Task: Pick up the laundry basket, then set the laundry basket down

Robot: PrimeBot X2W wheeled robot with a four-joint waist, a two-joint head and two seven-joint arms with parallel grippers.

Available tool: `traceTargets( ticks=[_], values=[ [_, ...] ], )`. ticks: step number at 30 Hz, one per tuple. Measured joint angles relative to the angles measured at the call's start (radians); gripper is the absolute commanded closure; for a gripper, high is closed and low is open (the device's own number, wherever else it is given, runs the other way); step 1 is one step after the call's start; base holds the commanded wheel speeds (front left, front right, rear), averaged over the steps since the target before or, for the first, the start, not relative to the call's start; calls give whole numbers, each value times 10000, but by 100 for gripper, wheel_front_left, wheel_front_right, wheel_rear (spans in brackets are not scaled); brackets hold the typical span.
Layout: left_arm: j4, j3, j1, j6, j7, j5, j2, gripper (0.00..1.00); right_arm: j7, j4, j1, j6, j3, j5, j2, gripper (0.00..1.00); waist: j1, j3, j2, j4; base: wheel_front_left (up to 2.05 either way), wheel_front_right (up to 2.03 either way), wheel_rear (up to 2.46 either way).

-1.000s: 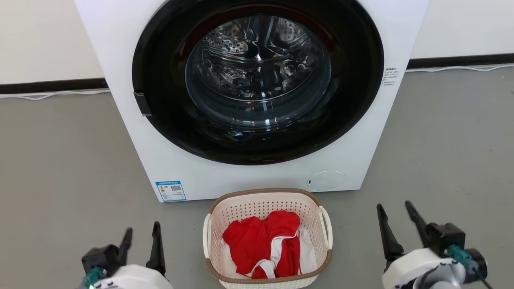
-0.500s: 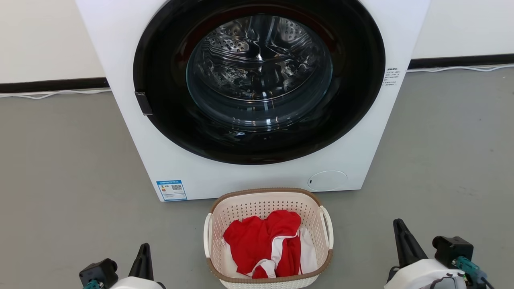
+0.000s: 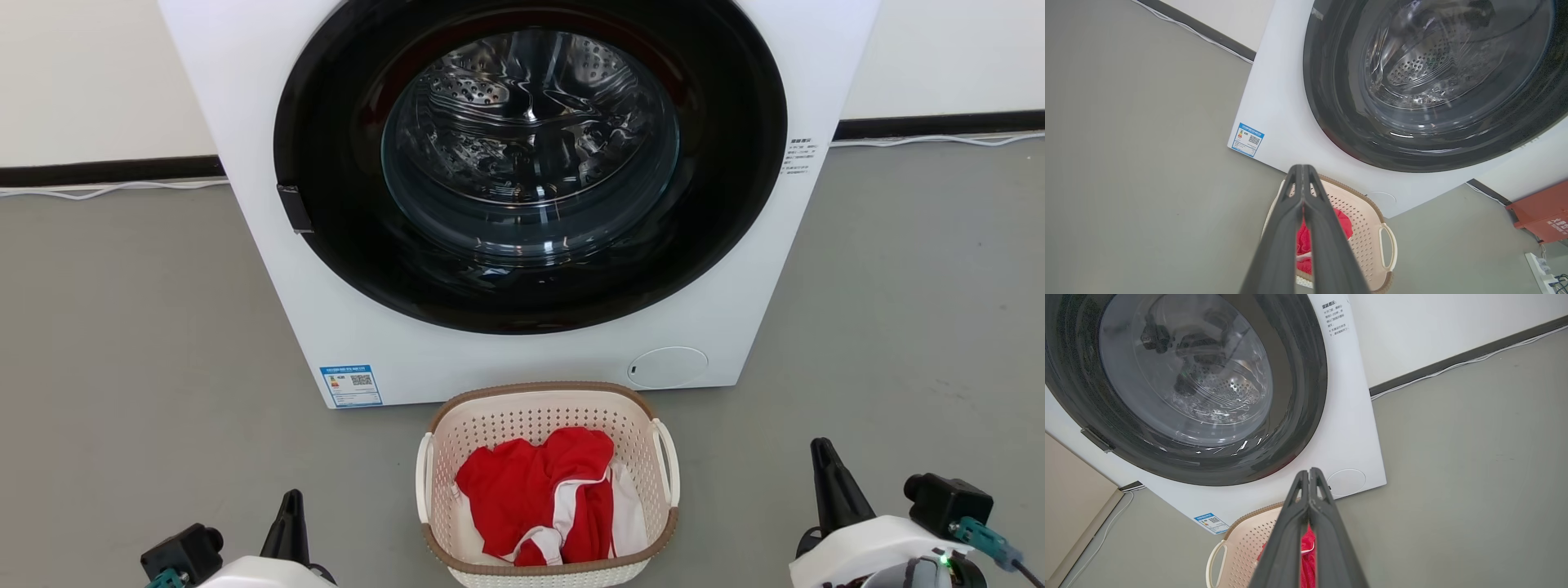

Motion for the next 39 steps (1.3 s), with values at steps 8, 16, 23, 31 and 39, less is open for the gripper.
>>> traceTargets(
  ticks=[8, 16, 23, 31, 39],
  values=[
    [-125, 67, 0, -100, 293, -780, 0, 100, 219, -148, 2, 0, -38, 1003, 0, 100, 0, 8, 0, 25, 0, 0, 0],
    [-291, 138, -1, -173, 512, -1651, 0, 100, 443, -336, 2, 0, -75, 1990, 0, 100, 0, 15, 0, 50, 0, 0, 0],
    [-395, 186, -3, -255, 702, -2359, 0, 100, 629, -489, 3, -2, -125, 2857, 0, 100, 0, 22, 0, 71, 0, 0, 0],
    [-539, 268, -4, -337, 943, -3122, -2, 100, 838, -662, 3, -2, -230, 3827, 0, 100, 0, 29, 0, 95, 0, 0, 0],
    [-677, 316, -10, -428, 1129, -3923, -2, 100, 1095, -838, 4, -2, -299, 4809, 0, 100, -1, 36, 0, 120, 0, 0, 0]
  ],
)
